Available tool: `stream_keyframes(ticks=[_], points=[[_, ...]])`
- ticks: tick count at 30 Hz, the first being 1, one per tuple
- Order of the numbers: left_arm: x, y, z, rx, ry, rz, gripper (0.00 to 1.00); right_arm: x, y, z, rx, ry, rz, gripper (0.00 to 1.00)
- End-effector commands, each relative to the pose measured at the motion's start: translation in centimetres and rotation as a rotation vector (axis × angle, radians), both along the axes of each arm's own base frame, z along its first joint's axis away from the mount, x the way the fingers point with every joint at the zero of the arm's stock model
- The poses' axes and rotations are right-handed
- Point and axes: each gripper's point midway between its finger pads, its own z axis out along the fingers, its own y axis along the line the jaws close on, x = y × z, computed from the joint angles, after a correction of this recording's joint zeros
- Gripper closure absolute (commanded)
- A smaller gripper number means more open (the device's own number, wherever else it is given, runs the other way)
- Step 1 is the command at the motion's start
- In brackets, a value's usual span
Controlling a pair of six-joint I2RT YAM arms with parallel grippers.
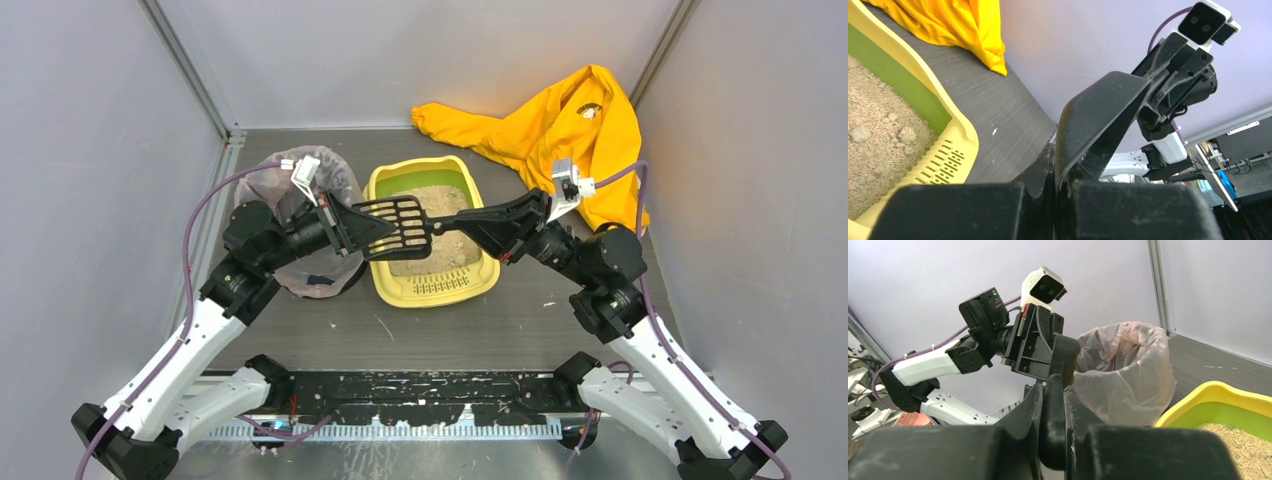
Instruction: Clean the litter box
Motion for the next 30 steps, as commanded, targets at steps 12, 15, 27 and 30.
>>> stream_keyframes(ticks=[12, 15, 27, 30], points=[[-0.7, 1.5, 1.6, 0.017, -0.113, 0.065, 0.05, 1.9, -1.3, 2.9, 0.033, -0.035, -0.118, 0.99], [-0.1, 2.6, 0.6, 0.091, -0.122, 0.135, 0.00, 2.9, -1.9, 3.9, 0.056, -0.029, -0.173, 0.99], [-1.1, 10.7, 0.1, 0.356, -0.322, 0.450, 0.00, 12.6, -7.4, -0.2, -0.095, 0.275, -0.692, 0.99], [-0.5, 11.2, -0.5, 0.419, -0.325, 0.469, 0.00, 14.7, -6.6, -2.5, -0.163, 0.342, -0.711, 0.99]])
